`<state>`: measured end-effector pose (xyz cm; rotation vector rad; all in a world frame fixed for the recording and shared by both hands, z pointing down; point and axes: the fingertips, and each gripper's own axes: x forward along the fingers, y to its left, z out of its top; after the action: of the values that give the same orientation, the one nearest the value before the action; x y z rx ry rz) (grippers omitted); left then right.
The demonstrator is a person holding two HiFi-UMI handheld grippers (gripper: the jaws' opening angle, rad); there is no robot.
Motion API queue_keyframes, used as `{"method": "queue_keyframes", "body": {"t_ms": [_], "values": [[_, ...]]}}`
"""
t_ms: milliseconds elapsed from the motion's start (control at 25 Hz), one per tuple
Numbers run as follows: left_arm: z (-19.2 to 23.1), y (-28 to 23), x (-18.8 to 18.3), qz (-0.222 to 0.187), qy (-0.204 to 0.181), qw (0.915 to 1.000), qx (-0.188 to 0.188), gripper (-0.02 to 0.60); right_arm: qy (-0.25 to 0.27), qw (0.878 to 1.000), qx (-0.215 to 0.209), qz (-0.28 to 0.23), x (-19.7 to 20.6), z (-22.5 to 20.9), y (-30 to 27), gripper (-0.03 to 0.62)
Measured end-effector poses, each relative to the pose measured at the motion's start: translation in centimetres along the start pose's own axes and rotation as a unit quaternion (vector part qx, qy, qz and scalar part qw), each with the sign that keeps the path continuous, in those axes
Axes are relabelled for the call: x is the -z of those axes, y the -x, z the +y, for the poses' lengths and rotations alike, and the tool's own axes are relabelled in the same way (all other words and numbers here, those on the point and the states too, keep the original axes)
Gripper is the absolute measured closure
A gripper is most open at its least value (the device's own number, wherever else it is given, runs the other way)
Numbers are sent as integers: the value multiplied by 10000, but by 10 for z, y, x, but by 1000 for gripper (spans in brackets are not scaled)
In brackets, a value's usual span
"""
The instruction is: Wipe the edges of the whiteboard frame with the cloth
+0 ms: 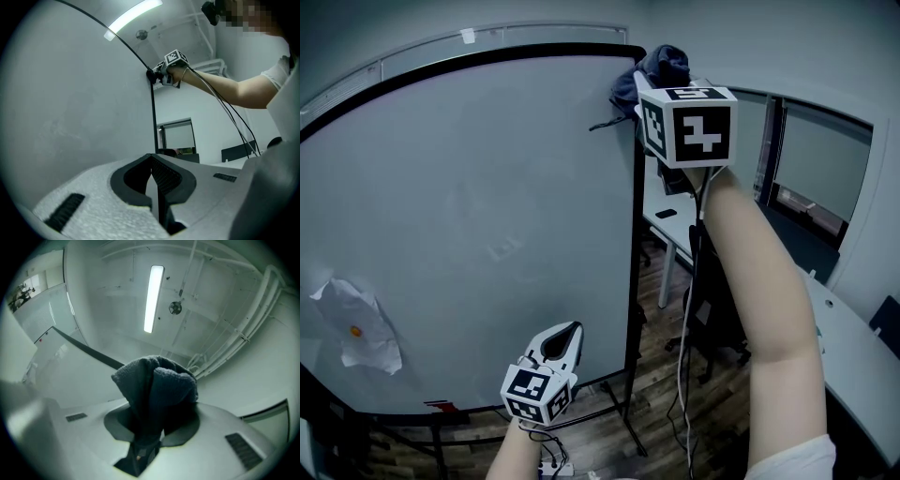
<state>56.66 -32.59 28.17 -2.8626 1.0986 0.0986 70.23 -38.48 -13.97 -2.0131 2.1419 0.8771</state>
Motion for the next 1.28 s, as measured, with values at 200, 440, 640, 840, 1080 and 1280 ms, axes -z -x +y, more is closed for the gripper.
{"method": "queue_keyframes", "body": {"t_ms": [200, 440, 640, 840, 1080, 1280], "values": [[-4, 1, 8, 31, 6, 10000, -51, 563, -120, 9996, 41, 269, 19, 4, 11, 517], [-11, 5, 18, 27, 106, 9999, 7, 563, 110, 9980, -229, 572, 51, 24, 22, 518], [-30, -1, 31, 112, 167, 9996, 204, 563, 126, 9953, -379, 882, 79, 33, 33, 517], [-45, -7, 32, 84, 65, 9990, 439, 563, 54, 9951, -225, 963, 106, 44, 48, 518], [-51, -8, 38, 92, 146, 9986, 501, 563, -94, 9927, -197, 1184, 149, 57, 69, 518], [-59, -6, 59, 294, 230, 9977, 566, 563, -79, 9908, -193, 1337, 179, 71, 85, 519]]}}
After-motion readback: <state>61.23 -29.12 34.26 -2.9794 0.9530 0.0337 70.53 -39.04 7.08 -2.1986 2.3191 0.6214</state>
